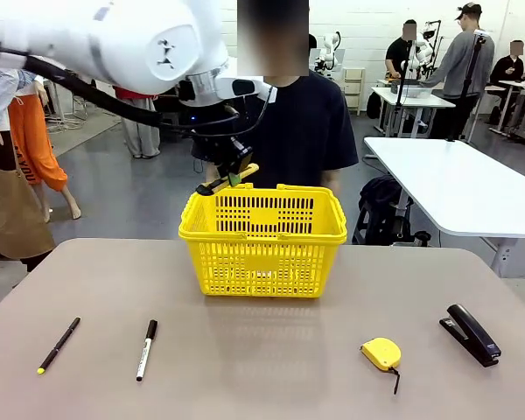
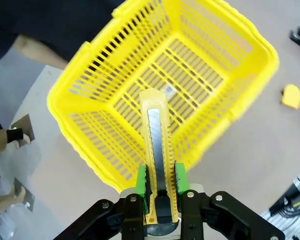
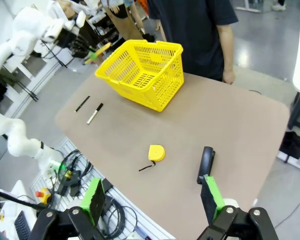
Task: Place the items the person wants into the basket.
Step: Pick up the item the person points to and place it in the Market Basket.
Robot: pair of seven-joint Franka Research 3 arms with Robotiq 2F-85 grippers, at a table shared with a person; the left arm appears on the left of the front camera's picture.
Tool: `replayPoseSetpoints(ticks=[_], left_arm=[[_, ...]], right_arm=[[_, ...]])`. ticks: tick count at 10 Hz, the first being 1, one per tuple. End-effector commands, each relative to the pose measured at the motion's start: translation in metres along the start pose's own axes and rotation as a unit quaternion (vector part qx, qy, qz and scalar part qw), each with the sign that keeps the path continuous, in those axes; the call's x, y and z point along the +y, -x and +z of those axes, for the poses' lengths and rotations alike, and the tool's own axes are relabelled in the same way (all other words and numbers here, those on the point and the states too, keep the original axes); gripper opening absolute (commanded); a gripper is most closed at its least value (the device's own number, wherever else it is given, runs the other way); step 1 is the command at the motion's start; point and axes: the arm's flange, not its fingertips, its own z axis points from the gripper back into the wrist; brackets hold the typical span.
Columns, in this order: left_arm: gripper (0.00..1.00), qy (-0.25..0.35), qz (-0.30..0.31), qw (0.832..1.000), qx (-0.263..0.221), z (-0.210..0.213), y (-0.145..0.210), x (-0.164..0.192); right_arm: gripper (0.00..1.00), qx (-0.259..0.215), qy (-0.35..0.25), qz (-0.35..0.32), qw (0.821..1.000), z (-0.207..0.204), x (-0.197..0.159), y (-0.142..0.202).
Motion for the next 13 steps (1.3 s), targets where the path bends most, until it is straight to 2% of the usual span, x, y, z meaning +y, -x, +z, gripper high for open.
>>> replayPoseSetpoints(ticks=[1,3,5,7,8,13], left_arm=[[0.0,-0.028,0.01,1.0,0.01,-0.013,-0.042,0.004],[0.0,-0.039,-0.007,0.999,0.035,-0.04,-0.057,0.012],[0.0,-0.03,-0.033,0.998,0.045,-0.05,-0.055,0.013],[0.0,-0.027,-0.026,0.998,0.058,-0.067,-0.054,0.014],[0.0,-0.027,-0.013,0.998,0.048,-0.061,-0.053,0.009],[0.0,-0.023,-0.025,0.998,0.05,-0.066,-0.049,0.009]], right_arm=[[1.0,-0.007,-0.007,0.006,1.0,-0.002,-0.001,0.0],[1.0,-0.007,-0.007,0.006,1.0,-0.002,-0.001,0.0],[1.0,-0.007,-0.007,0.006,1.0,-0.002,-0.001,0.0],[1.0,-0.007,-0.007,0.006,1.0,-0.002,-0.001,0.0],[1.0,-0.007,-0.007,0.006,1.0,-0.002,-0.001,0.0],[1.0,-0.007,-0.007,0.006,1.0,-0.002,-0.001,0.0]])
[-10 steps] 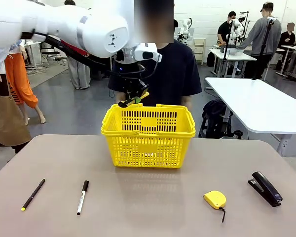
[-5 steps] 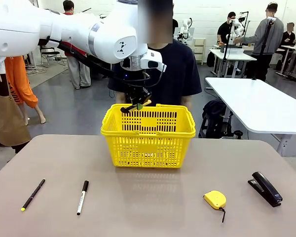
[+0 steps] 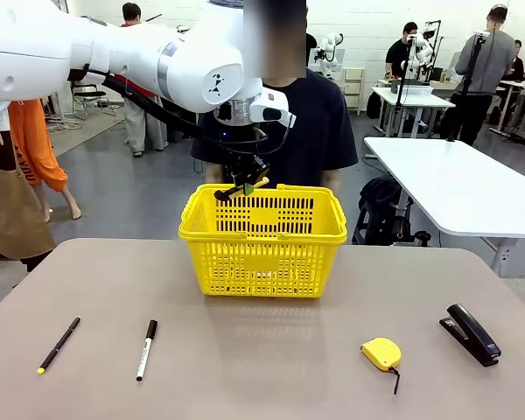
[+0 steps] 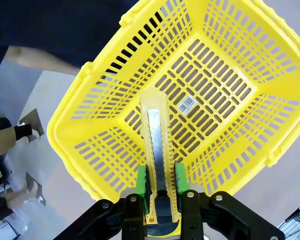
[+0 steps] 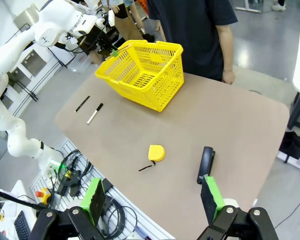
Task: Place the items the person wants into the basket.
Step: Pick up the item the person points to and place it in the Market Basket.
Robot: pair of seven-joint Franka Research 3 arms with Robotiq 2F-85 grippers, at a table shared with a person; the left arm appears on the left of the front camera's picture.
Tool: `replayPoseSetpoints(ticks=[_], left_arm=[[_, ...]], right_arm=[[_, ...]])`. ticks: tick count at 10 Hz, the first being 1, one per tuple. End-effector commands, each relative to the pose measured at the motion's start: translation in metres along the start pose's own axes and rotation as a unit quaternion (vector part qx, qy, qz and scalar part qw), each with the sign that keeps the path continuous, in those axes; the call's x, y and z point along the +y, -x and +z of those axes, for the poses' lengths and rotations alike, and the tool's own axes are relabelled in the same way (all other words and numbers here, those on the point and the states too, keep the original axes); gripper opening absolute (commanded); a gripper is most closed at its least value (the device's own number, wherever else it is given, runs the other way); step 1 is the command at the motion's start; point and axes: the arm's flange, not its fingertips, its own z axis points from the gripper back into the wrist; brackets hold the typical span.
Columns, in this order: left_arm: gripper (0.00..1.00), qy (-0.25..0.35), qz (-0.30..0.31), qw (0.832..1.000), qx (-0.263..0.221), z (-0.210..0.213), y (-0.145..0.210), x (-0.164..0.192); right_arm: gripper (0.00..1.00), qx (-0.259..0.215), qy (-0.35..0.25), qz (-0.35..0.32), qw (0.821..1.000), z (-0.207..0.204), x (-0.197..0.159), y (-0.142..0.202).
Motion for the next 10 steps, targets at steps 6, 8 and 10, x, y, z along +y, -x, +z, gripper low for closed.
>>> replayPoseSetpoints(ticks=[6,8,10], left_arm=[[0.26,0.048,-0.069,0.995,0.053,-0.045,-0.005,0.01],[0.26,0.055,-0.108,0.991,0.056,-0.063,-0.013,0.005],[0.26,0.067,-0.123,0.988,0.071,-0.083,-0.014,0.0]], right_arm=[[1.0,-0.007,-0.007,0.006,1.0,-0.002,-0.001,0.0],[1.0,-0.007,-0.007,0.006,1.0,-0.002,-0.001,0.0],[1.0,-0.007,-0.007,0.006,1.0,-0.002,-0.001,0.0]])
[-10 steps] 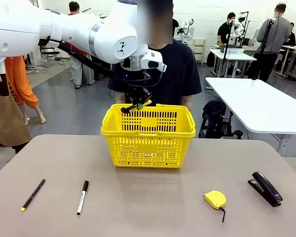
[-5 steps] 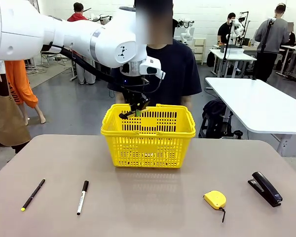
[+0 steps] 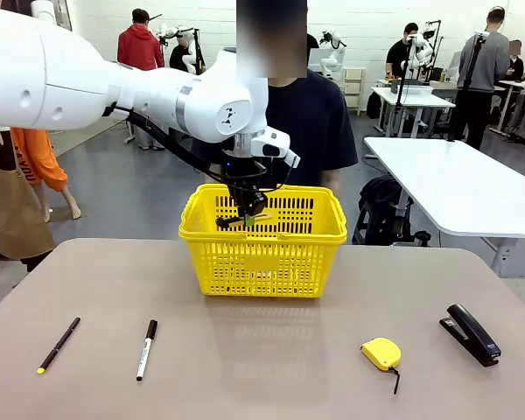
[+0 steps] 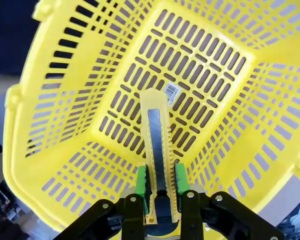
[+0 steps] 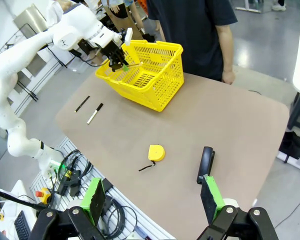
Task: Place the items the person wants into the basket.
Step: Pick up the item the person points to and place it in the Market Basket.
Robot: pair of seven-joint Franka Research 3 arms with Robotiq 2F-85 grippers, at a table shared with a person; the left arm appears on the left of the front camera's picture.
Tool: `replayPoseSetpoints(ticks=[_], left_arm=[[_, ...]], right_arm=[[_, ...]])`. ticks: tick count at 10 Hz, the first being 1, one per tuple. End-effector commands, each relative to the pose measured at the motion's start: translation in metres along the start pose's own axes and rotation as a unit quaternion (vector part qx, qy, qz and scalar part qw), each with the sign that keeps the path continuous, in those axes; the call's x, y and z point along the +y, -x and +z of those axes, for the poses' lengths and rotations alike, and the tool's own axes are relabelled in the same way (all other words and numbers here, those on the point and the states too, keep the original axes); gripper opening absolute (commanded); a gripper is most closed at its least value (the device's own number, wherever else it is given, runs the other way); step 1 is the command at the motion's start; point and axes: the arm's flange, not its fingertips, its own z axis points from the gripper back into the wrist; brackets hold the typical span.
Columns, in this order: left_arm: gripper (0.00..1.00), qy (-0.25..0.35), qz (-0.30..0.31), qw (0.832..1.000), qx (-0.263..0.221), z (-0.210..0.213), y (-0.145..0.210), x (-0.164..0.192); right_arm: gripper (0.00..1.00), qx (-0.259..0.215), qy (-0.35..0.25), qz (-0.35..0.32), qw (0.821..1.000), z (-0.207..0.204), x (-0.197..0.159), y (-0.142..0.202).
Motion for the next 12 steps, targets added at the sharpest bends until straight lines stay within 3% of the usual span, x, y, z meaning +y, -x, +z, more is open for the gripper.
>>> replayPoseSetpoints(ticks=[1,2,5,6,7,12], left_arm=[[0.26,0.016,-0.016,1.0,0.015,-0.0018,-0.0053,0.0067],[0.26,0.017,-0.015,1.0,0.015,-0.0025,-0.005,0.0074],[0.54,0.01,-0.011,1.0,0.012,0.0014,-0.0038,0.0078],[0.89,0.009,-0.008,1.0,0.01,0.0029,-0.0033,0.0085],[1.0,0.009,-0.01,1.0,0.008,0.0034,-0.0031,0.0088],[1.0,0.006,-0.001,1.0,0.008,0.0055,-0.0026,0.0078]], right_arm=[[1.0,-0.007,-0.007,0.005,1.0,-0.0016,-0.0007,0.0005],[1.0,-0.007,-0.007,0.005,1.0,-0.0016,-0.0007,0.0005],[1.0,-0.007,-0.007,0.005,1.0,-0.0016,-0.0007,0.0005],[1.0,-0.007,-0.007,0.005,1.0,-0.0016,-0.0007,0.0005],[1.0,-0.007,-0.007,0.005,1.0,-0.0016,-0.0007,0.0005],[1.0,-0.007,-0.007,0.005,1.0,-0.0016,-0.0007,0.0005]])
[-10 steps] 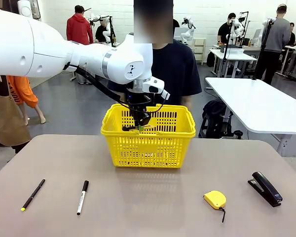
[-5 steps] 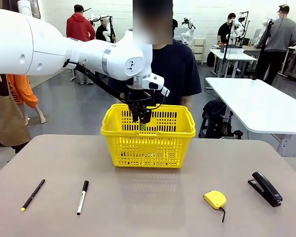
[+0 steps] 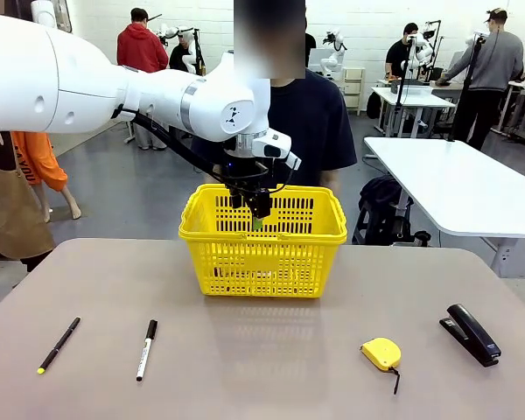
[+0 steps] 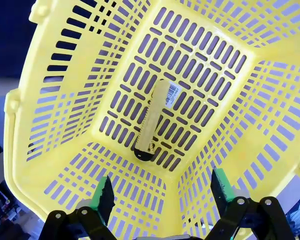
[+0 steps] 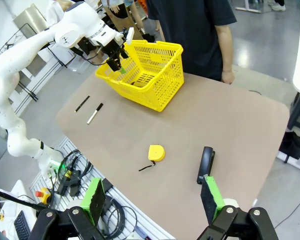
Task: Place the items the person wants into the basket.
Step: Pick up the item the person points to and place it in the Market Basket.
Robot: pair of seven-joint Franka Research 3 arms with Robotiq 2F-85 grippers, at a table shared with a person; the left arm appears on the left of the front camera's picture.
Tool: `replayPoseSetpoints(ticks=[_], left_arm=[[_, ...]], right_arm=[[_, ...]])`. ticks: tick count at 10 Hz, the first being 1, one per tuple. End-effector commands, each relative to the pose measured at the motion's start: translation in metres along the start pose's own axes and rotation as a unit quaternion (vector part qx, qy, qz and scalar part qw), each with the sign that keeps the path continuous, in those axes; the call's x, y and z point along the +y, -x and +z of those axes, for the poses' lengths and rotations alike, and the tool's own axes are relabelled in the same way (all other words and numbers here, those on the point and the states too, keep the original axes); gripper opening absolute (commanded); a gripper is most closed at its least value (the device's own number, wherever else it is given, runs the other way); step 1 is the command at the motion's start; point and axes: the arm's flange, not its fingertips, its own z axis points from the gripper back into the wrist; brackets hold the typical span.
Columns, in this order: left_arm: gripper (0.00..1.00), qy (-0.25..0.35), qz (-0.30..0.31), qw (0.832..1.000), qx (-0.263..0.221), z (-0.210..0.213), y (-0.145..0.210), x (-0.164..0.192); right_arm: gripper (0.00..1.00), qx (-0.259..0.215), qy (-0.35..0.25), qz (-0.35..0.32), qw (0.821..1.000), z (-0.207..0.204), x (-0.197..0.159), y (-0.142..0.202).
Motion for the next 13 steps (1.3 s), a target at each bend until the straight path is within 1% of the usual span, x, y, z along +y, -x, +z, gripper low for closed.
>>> replayPoseSetpoints(ticks=[1,2,3,4,5,6,7,9,10,11,12,13], left_arm=[[1.0,-0.006,0.015,1.0,-0.001,0.021,0.016,-0.001],[1.0,-0.01,0.033,0.998,-0.043,0.054,0.052,-0.001],[1.0,-0.005,0.055,0.996,-0.071,0.082,0.102,-0.005],[1.0,-0.01,0.063,0.993,-0.095,0.099,0.148,-0.017],[1.0,-0.024,0.068,0.991,-0.111,0.106,0.196,-0.031],[1.0,-0.034,0.078,0.989,-0.118,0.103,0.233,-0.043],[1.0,-0.045,0.091,0.987,-0.122,0.096,0.263,-0.051],[1.0,-0.051,0.131,0.98,-0.14,0.088,0.295,-0.053],[1.0,-0.054,0.14,0.98,-0.132,0.084,0.299,-0.052],[1.0,-0.071,0.147,0.98,-0.118,0.083,0.299,-0.049],[1.0,-0.05,0.134,0.982,-0.122,0.088,0.305,-0.051],[1.0,-0.05,0.134,0.982,-0.122,0.088,0.305,-0.051]], right_arm=[[1.0,-0.007,-0.007,0.005,1.0,-0.002,-0.001,0.0],[1.0,-0.007,-0.007,0.005,1.0,-0.002,-0.001,0.0],[1.0,-0.007,-0.007,0.005,1.0,-0.002,-0.001,0.0],[1.0,-0.007,-0.007,0.005,1.0,-0.002,-0.001,0.0],[1.0,-0.007,-0.007,0.005,1.0,-0.002,-0.001,0.0],[1.0,-0.007,-0.007,0.005,1.0,-0.002,-0.001,0.0],[1.0,-0.007,-0.007,0.005,1.0,-0.002,-0.001,0.0],[1.0,-0.007,-0.007,0.005,1.0,-0.002,-0.001,0.0],[1.0,-0.007,-0.007,0.005,1.0,-0.002,-0.001,0.0],[1.0,-0.007,-0.007,0.005,1.0,-0.002,-0.001,0.0],[1.0,-0.007,-0.007,0.005,1.0,-0.002,-0.001,0.0],[1.0,-0.007,-0.007,0.005,1.0,-0.002,-0.001,0.0]])
